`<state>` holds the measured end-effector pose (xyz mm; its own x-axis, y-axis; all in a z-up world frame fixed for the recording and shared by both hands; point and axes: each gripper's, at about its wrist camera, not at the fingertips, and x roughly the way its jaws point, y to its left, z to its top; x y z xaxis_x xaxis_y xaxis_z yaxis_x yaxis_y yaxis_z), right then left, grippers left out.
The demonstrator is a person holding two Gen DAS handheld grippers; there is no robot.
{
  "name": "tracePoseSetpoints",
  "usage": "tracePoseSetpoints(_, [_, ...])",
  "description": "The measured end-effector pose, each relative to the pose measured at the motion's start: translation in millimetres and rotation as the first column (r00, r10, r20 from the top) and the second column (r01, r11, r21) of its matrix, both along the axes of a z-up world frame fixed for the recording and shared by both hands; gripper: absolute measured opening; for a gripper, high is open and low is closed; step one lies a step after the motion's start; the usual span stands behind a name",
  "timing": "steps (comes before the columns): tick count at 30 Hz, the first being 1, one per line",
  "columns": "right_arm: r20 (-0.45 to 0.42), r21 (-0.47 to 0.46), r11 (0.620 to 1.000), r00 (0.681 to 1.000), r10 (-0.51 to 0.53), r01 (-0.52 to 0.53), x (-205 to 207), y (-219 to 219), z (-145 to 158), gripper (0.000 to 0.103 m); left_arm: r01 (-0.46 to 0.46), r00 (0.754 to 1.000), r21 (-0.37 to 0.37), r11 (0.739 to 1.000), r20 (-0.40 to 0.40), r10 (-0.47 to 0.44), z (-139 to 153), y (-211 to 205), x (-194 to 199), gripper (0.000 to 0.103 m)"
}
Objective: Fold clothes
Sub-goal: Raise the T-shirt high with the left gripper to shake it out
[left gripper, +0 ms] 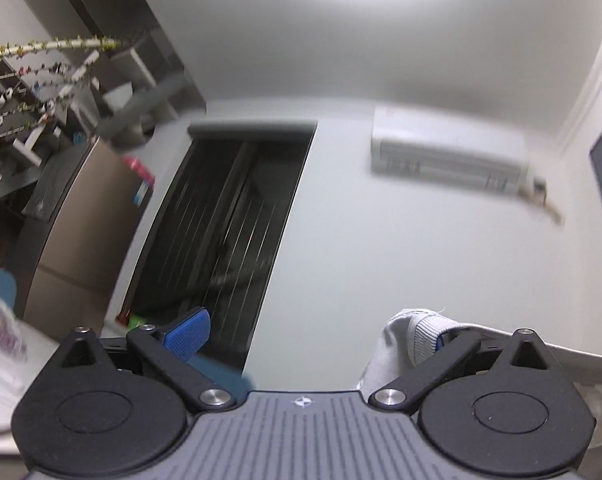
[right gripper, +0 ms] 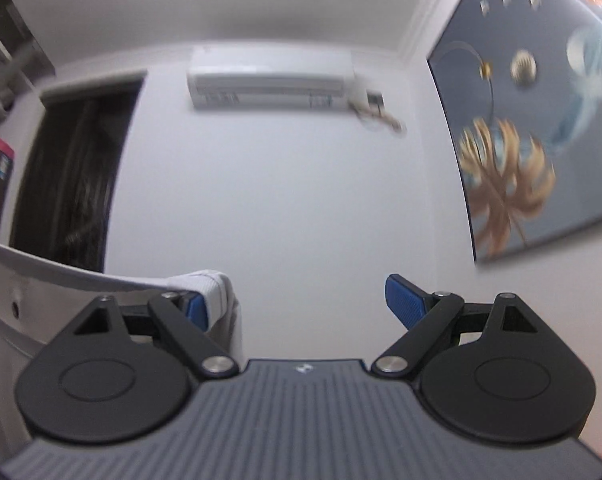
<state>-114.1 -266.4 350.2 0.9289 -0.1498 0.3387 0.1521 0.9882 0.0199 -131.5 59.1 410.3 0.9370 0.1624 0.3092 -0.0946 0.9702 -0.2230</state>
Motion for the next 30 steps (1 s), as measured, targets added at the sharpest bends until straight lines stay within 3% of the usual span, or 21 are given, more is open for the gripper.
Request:
tracePoseSetpoints(4, [0.06,-0.004,0.999,0.998,0.037,-0.037,-32,-7,48,0.088,0.043,0.997,-0.018,0.999,0.069,-0.042,62,9,-39,0.103])
tracePoseSetpoints(8, [0.041,-0.032,0.999,0.998,0.044,-0.043,-38,-13,59,0.089,0.107,0.994,-0.035,0.994,0.003,-0.107,60,15,-36,0.103])
tracePoseSetpoints(12, [-0.041,-0.05,0.998,0.998,0.042,-0.044,-22,-16,22,0.089,0.124,0.988,-0.029,0.992,-0.086,-0.126,4,19,9,0.103])
tracePoseSetpoints(18, [-0.239,-0.068,0.997,0.971,0.015,-0.032,46,-19,-68,0.088,0.14,0.959,-0.017,0.99,-0.247,-0.139,-99,17,105,0.103])
tracePoseSetpoints(24, [-0.399,-0.1,0.995,0.916,-0.05,0.011,178,-21,-148,0.088,0.118,0.924,0.054,0.992,-0.372,-0.09,-172,-6,231,0.103])
tracePoseSetpoints(30, [-0.49,-0.144,0.988,0.863,-0.127,0.063,337,-15,-249,0.088,0.112,0.844,0.048,0.993,-0.532,-0.07,-273,-25,394,0.103])
